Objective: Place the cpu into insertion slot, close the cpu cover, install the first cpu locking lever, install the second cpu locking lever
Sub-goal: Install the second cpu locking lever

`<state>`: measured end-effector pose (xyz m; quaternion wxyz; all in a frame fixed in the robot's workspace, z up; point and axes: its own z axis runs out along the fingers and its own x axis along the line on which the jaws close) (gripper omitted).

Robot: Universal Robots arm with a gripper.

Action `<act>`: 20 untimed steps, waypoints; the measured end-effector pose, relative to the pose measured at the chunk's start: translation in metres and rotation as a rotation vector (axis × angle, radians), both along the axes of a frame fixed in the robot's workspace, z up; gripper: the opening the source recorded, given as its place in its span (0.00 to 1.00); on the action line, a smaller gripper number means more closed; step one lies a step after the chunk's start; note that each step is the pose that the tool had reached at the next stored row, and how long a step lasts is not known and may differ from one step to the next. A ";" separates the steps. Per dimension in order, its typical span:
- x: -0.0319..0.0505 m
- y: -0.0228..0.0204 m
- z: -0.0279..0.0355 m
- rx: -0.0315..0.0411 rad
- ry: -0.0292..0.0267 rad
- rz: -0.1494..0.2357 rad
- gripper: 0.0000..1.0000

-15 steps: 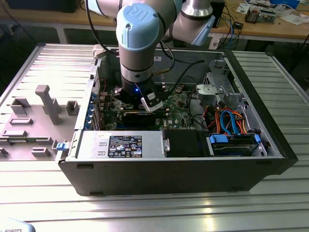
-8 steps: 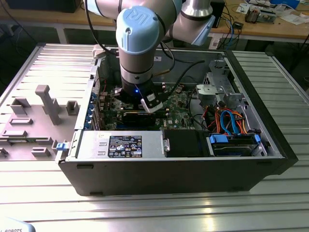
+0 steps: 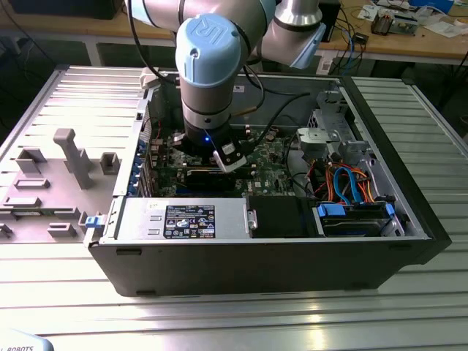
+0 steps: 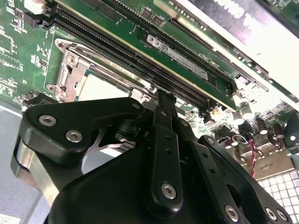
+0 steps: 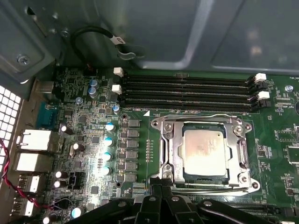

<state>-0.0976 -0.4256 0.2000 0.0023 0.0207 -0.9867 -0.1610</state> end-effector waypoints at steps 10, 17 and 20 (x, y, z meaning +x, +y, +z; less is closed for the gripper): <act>-0.0012 0.0000 -0.0048 0.0050 -0.0002 0.000 0.11; -0.0049 0.0004 -0.0068 0.0055 -0.0001 0.000 0.11; -0.0053 0.0003 -0.0068 0.0055 0.0001 0.000 0.11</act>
